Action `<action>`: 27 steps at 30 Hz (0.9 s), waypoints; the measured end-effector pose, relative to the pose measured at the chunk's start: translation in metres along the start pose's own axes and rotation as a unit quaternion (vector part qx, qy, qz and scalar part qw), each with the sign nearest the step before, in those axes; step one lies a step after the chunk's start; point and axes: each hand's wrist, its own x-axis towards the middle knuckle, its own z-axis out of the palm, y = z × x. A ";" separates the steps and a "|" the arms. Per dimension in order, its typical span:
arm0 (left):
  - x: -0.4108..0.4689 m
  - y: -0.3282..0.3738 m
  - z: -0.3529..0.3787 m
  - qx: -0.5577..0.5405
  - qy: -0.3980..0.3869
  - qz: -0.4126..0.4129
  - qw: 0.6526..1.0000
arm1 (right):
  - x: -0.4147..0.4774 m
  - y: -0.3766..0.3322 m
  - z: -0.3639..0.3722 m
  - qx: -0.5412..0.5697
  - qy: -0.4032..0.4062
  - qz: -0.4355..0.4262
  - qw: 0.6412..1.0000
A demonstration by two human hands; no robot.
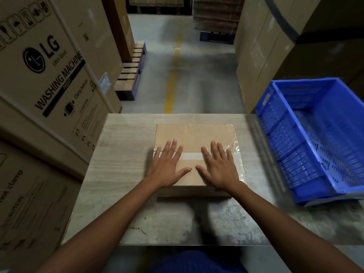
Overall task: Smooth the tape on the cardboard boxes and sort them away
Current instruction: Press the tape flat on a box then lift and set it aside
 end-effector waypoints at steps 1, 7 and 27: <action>0.002 0.001 0.001 0.004 -0.006 -0.010 1.000 | 0.001 0.000 0.000 0.000 0.002 0.002 1.000; 0.021 0.008 -0.015 -0.008 0.091 -0.016 0.996 | 0.021 -0.013 -0.016 -0.017 0.029 0.008 0.999; 0.069 0.025 -0.007 -0.022 -0.013 -0.038 0.999 | 0.062 0.030 -0.029 -0.016 -0.118 0.030 0.992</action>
